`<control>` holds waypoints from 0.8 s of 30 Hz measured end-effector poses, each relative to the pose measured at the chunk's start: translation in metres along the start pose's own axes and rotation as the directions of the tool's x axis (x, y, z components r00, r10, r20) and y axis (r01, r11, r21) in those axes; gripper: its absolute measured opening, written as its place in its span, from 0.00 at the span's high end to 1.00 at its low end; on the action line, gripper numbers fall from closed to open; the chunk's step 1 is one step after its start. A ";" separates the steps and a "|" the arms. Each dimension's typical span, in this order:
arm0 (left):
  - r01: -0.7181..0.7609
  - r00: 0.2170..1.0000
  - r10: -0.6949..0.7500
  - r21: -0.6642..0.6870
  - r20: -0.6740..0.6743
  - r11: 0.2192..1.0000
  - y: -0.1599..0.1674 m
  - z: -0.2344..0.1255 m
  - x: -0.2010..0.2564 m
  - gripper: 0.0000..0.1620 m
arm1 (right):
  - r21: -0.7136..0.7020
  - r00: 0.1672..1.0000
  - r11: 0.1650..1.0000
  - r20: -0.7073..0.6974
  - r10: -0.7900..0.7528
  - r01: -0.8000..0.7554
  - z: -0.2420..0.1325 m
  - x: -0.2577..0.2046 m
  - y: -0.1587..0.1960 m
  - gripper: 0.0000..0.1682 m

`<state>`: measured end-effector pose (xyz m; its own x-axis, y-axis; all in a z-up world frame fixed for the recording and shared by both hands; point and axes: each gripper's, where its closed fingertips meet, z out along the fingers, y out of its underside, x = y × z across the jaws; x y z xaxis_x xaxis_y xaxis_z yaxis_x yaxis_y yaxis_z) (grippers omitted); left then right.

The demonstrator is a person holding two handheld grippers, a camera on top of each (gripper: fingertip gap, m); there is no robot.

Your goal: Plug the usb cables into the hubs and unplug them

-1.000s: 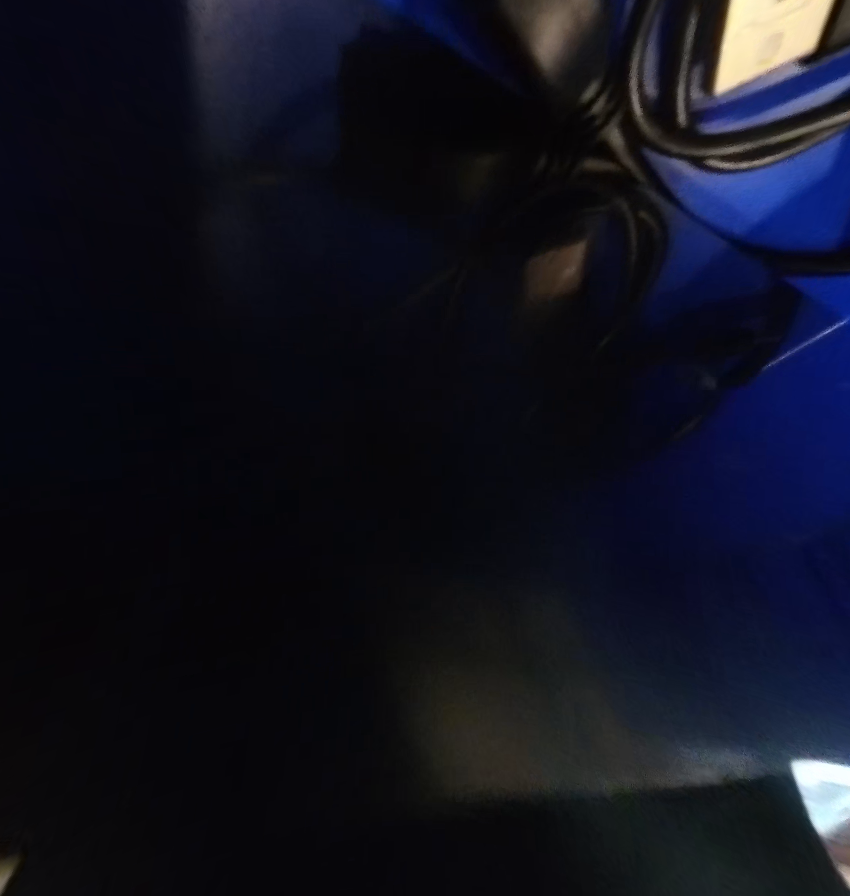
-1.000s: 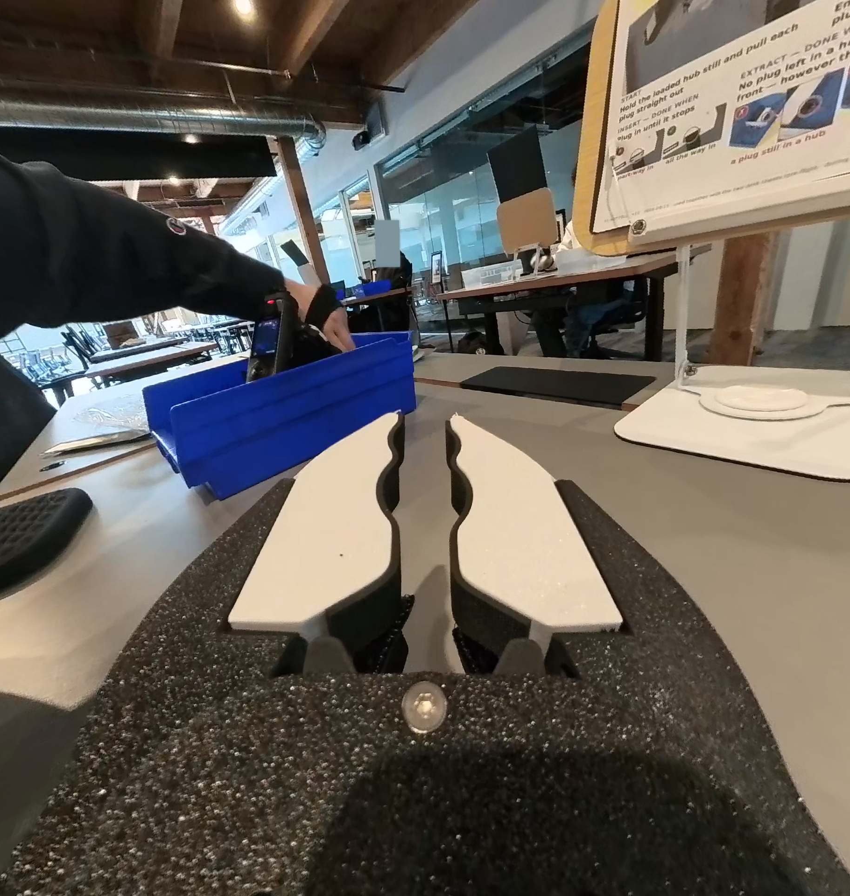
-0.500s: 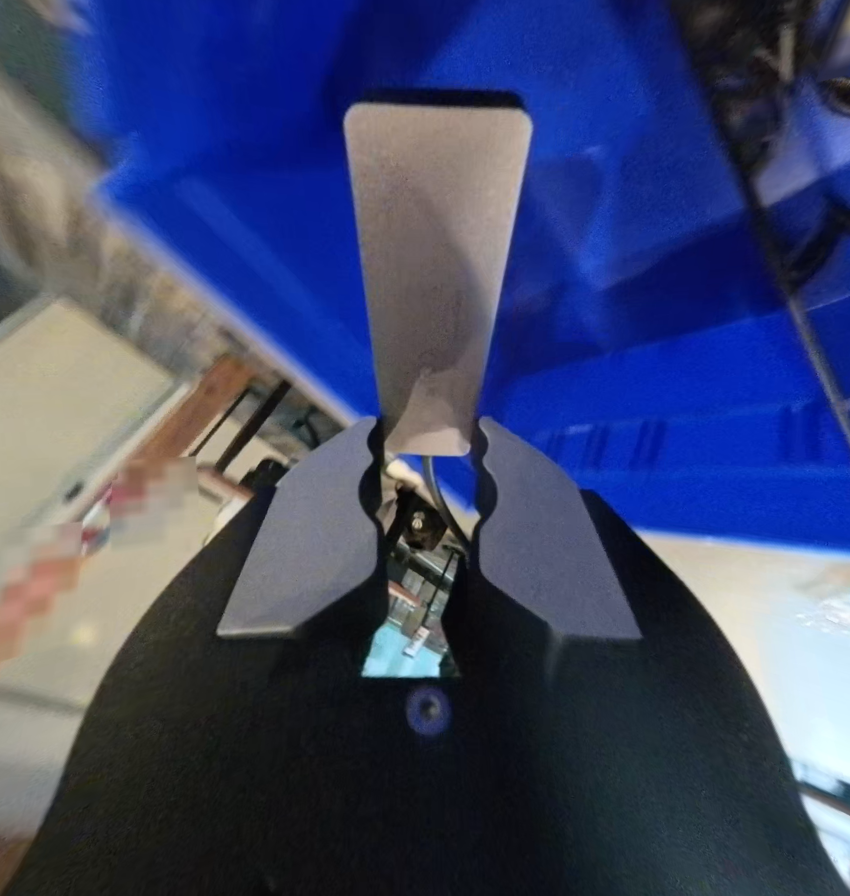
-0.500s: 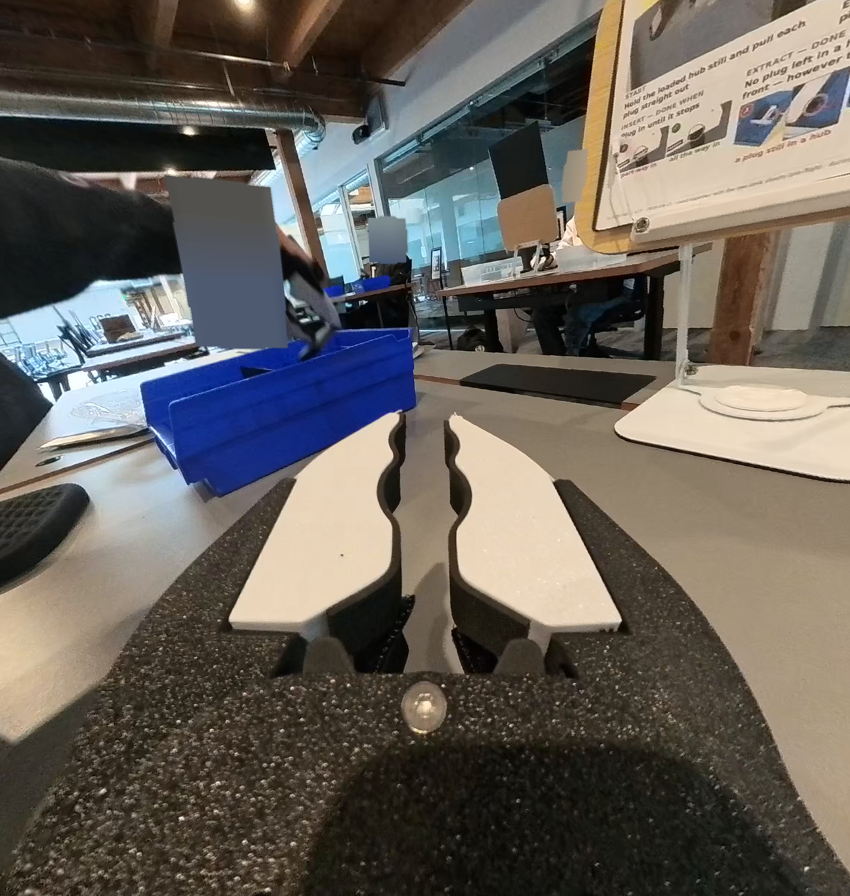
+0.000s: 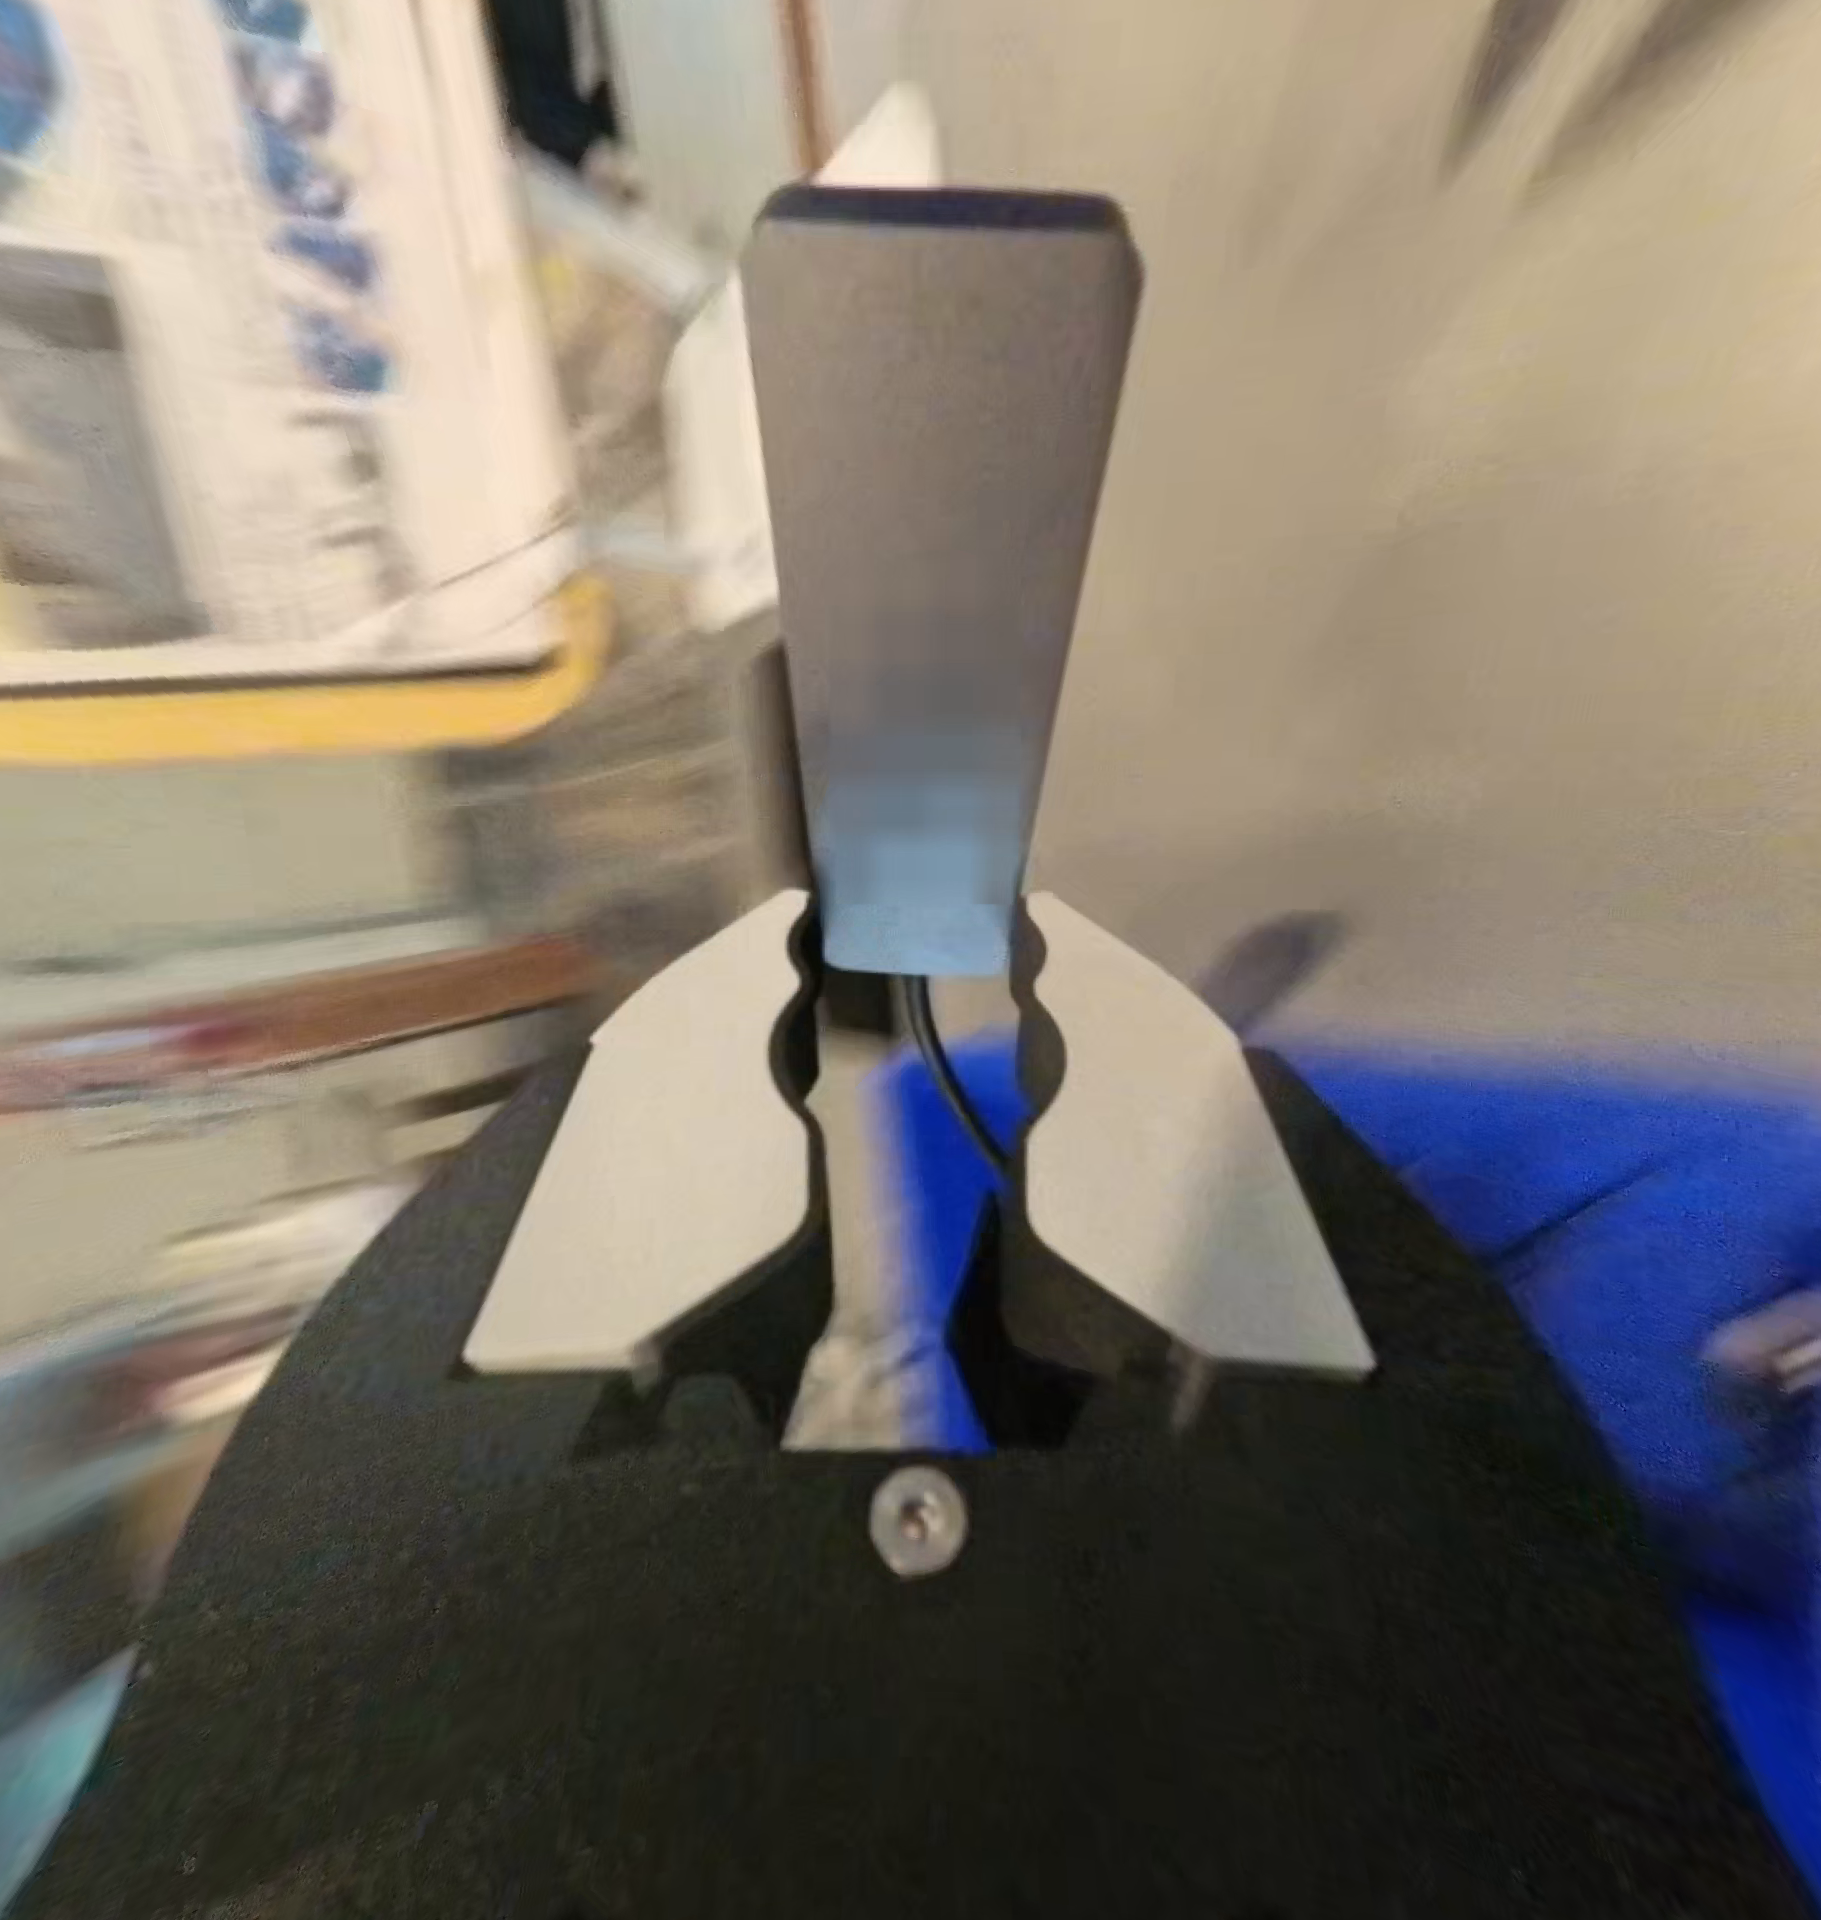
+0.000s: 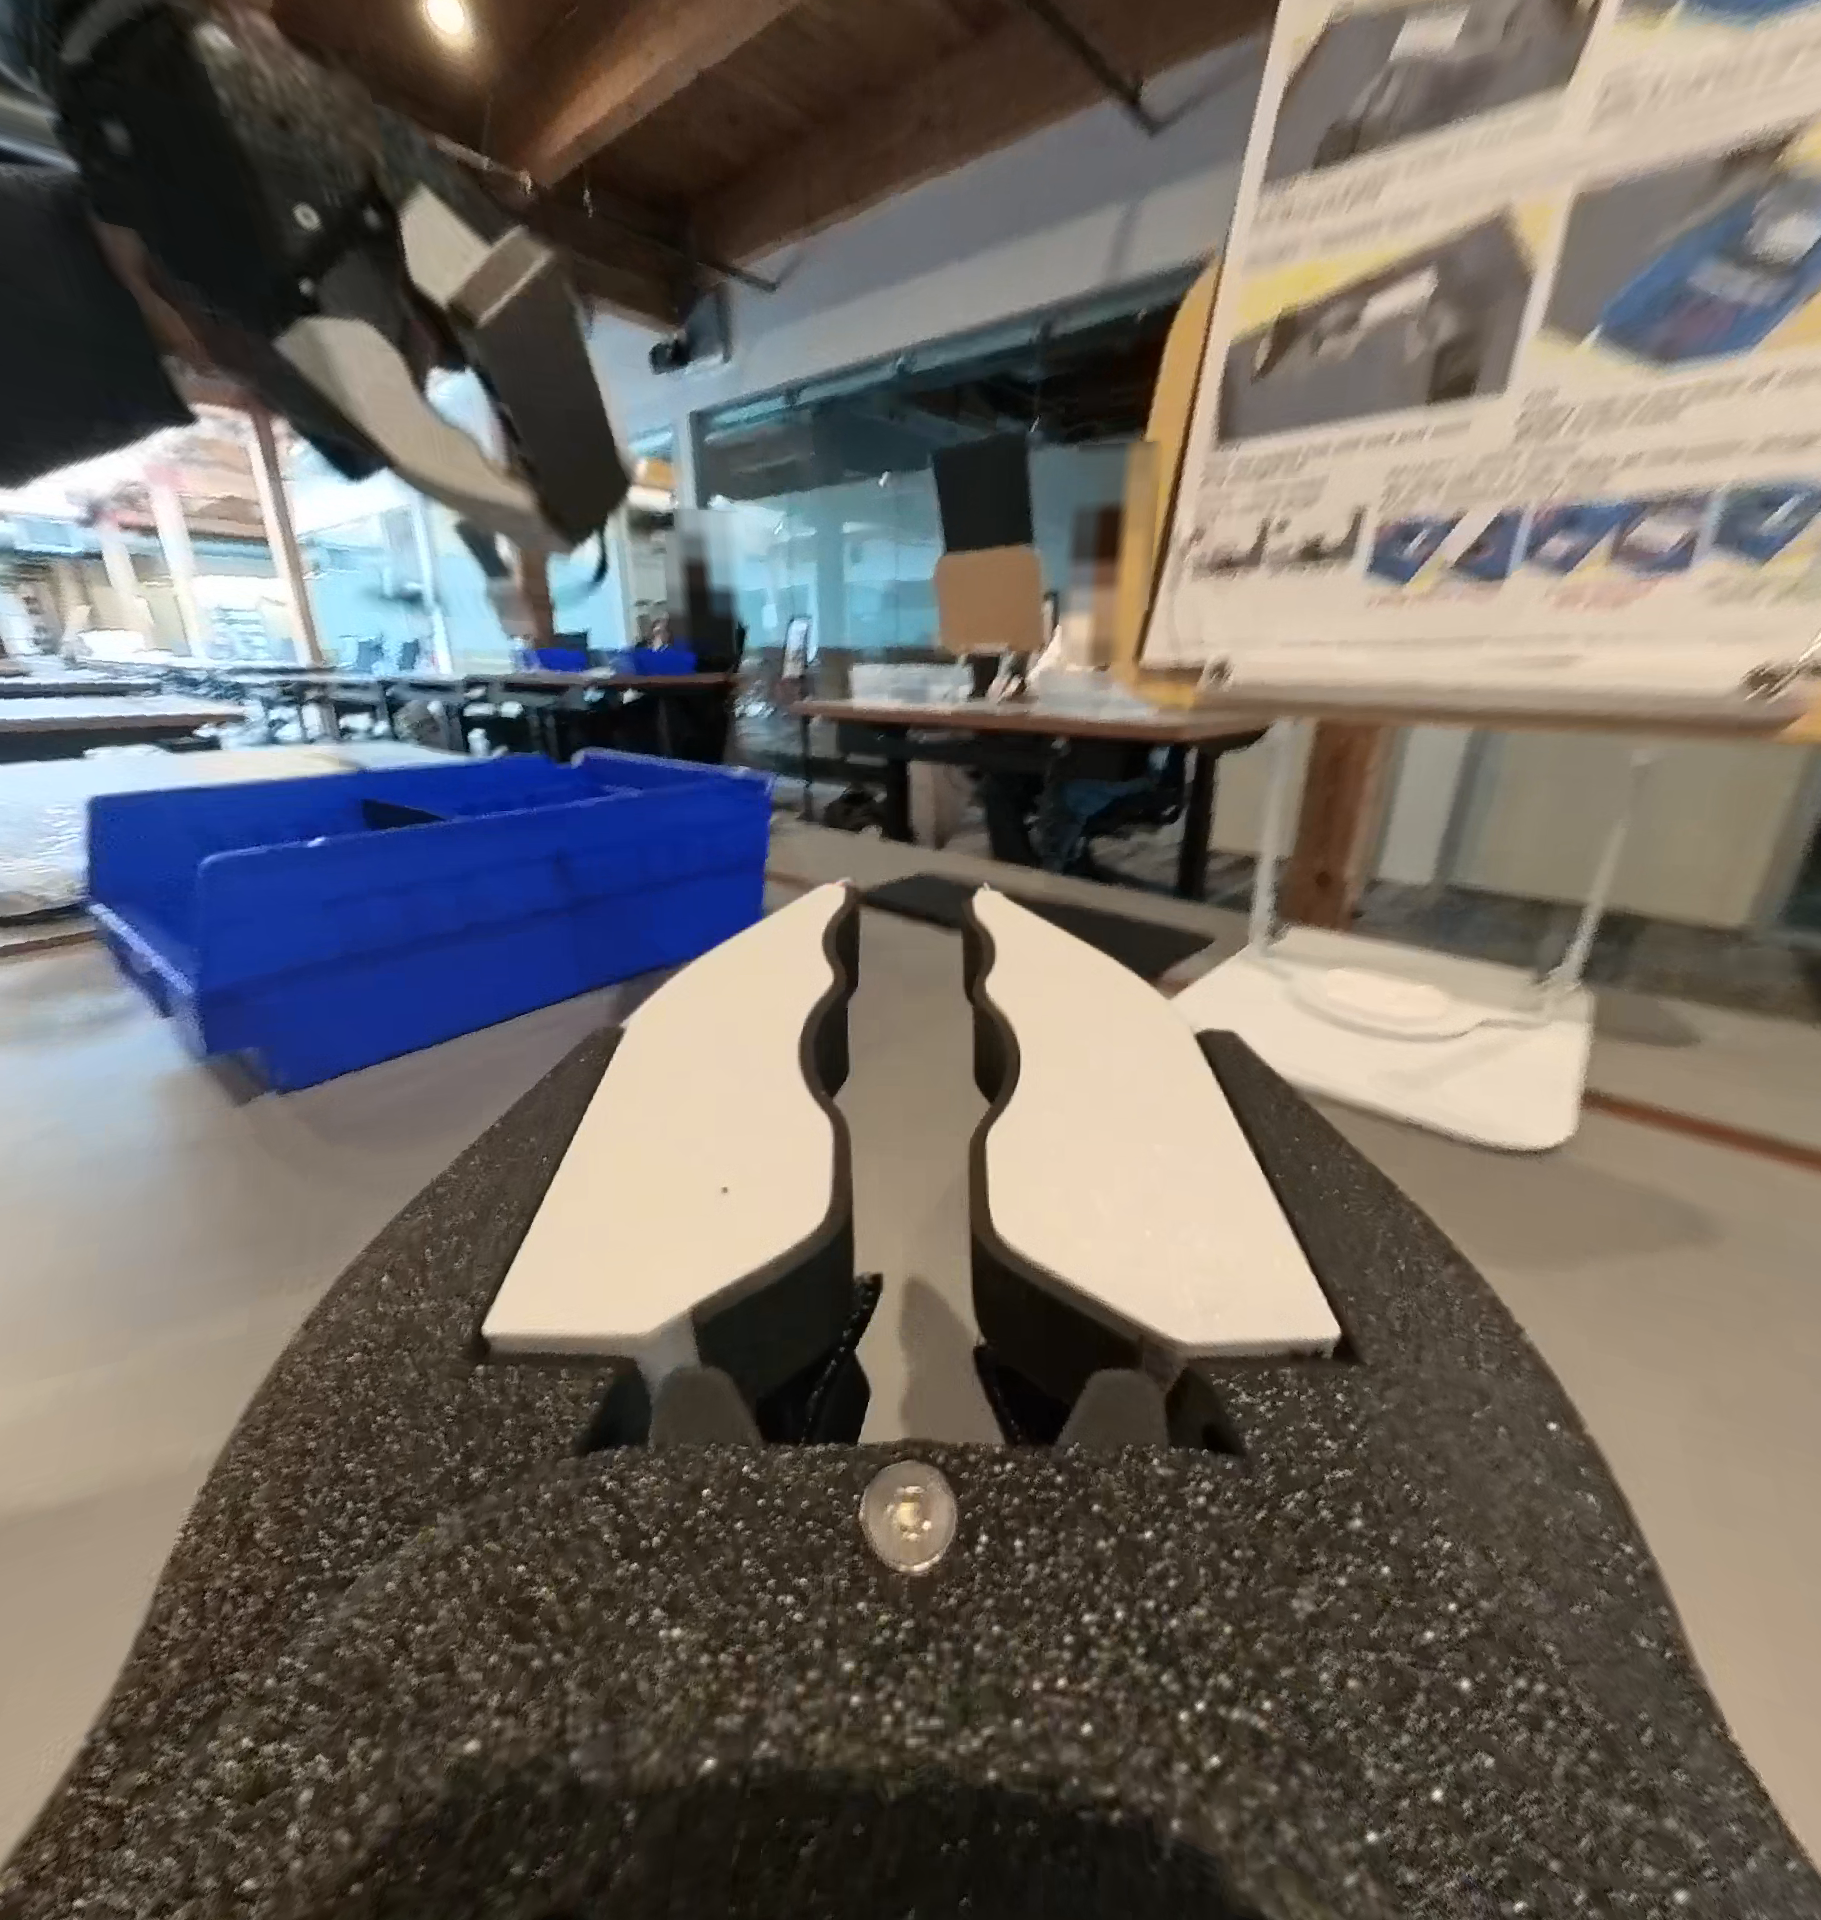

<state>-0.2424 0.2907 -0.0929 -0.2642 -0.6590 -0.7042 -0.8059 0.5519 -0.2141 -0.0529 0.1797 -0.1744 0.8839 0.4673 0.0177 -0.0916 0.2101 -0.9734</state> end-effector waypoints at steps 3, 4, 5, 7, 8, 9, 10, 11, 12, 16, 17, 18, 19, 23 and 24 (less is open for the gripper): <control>0.275 0.939 -0.223 0.183 -0.262 0.944 -0.073 0.005 0.039 0.79 | 0.135 0.998 0.990 0.042 -0.039 0.033 -0.014 -0.007 -0.029 0.85; 0.334 0.894 -0.246 0.191 -0.374 0.923 -0.092 0.005 0.055 0.79 | 0.173 0.997 0.984 0.066 -0.050 0.038 -0.019 -0.010 -0.038 0.84; 0.377 0.837 -0.245 0.189 -0.490 0.907 -0.108 0.004 0.072 0.79 | 0.207 0.993 0.977 0.101 -0.064 0.042 -0.023 -0.014 -0.048 0.82; 0.415 0.713 -0.179 0.202 -0.678 0.887 -0.134 0.000 0.104 0.79 | 0.252 0.976 0.967 0.200 -0.086 0.033 -0.031 -0.023 -0.063 0.79; 0.421 0.668 -0.141 0.214 -0.730 0.882 -0.142 -0.001 0.115 0.79 | 0.261 0.956 0.965 0.283 -0.073 -0.004 -0.035 -0.031 -0.069 0.78; 0.432 0.616 -0.106 0.222 -0.781 0.874 -0.150 -0.002 0.126 0.79 | 0.251 0.923 0.966 0.383 -0.040 -0.062 -0.039 -0.039 -0.073 0.78; 0.453 0.548 -0.069 0.226 -0.834 0.862 -0.158 -0.006 0.136 0.79 | 0.231 0.884 0.964 0.468 0.008 -0.130 -0.043 -0.045 -0.076 0.76; 0.485 0.474 -0.033 0.230 -0.880 0.844 -0.167 -0.011 0.143 0.79 | 0.200 0.831 0.961 0.554 0.052 -0.193 -0.047 -0.051 -0.078 0.74; 0.514 0.400 0.005 0.229 -0.917 0.827 -0.175 -0.016 0.150 0.79 | 0.148 0.765 0.958 0.637 0.099 -0.247 -0.051 -0.059 -0.078 0.74; 0.521 0.238 0.086 0.202 -0.967 0.830 -0.193 -0.016 0.175 0.79 | 0.089 0.654 0.939 0.739 0.162 -0.333 -0.057 -0.073 -0.075 0.72; 0.510 0.218 0.096 0.197 -0.971 0.837 -0.196 -0.013 0.181 0.79 | 0.084 0.629 0.932 0.759 0.169 -0.352 -0.060 -0.077 -0.076 0.73; 0.506 0.192 0.107 0.192 -0.975 0.841 -0.199 -0.012 0.186 0.79 | 0.065 0.598 0.928 0.781 0.182 -0.368 -0.061 -0.081 -0.078 0.73; 0.507 0.170 0.117 0.189 -0.978 0.841 -0.202 -0.011 0.189 0.79 | 0.040 0.567 0.926 0.800 0.196 -0.376 -0.063 -0.084 -0.077 0.74; 0.510 0.153 0.130 0.192 -0.980 0.838 -0.206 -0.003 0.198 0.79 | -0.017 0.475 0.925 0.854 0.211 -0.379 -0.072 -0.094 -0.073 0.82; 0.529 0.161 0.130 0.196 -0.978 0.825 -0.208 -0.001 0.197 0.78 | -0.028 0.459 0.918 0.860 0.224 -0.396 -0.069 -0.092 -0.075 0.85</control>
<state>-0.1280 0.0457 -0.1861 -0.6652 -0.5343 0.5215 -0.7011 0.2069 -0.6824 -0.0961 0.0617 -0.1183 -0.0088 0.9999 -0.0137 -0.4212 -0.0161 -0.9068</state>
